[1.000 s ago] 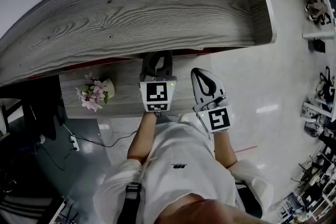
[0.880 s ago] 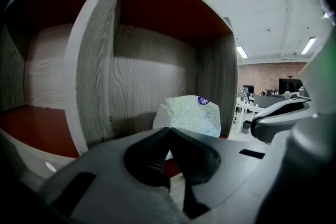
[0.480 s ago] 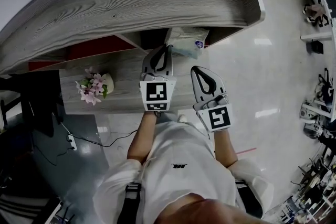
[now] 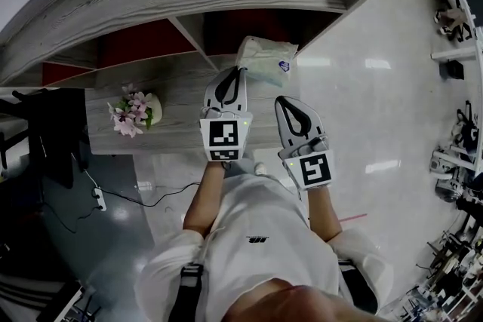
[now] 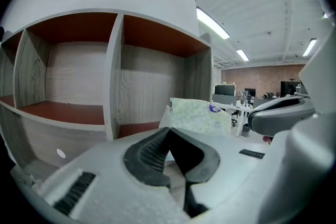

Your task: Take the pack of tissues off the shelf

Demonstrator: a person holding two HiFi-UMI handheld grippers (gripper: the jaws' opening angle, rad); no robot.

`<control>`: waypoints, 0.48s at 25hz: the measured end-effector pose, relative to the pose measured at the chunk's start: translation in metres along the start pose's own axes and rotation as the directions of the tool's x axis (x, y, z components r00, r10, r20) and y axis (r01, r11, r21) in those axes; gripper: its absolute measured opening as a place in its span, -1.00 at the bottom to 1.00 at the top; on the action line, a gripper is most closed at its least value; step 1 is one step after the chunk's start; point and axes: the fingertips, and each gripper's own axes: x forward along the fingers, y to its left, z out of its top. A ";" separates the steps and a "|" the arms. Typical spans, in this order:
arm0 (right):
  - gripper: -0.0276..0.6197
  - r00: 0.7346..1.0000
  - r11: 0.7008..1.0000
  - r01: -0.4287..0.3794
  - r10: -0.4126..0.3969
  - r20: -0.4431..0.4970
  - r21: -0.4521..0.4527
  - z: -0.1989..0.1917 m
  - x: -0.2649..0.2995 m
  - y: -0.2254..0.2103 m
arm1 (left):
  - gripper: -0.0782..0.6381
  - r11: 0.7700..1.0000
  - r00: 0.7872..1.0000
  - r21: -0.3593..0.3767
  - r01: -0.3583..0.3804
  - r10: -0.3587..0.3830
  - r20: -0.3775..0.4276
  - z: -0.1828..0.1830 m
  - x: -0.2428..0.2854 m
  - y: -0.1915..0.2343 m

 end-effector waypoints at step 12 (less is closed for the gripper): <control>-0.83 0.999 1.000 -0.027 0.027 -0.036 0.005 -0.023 -0.022 0.012 | -0.70 0.999 1.000 -0.035 -0.002 0.001 -0.025 -0.035 -0.027 -0.019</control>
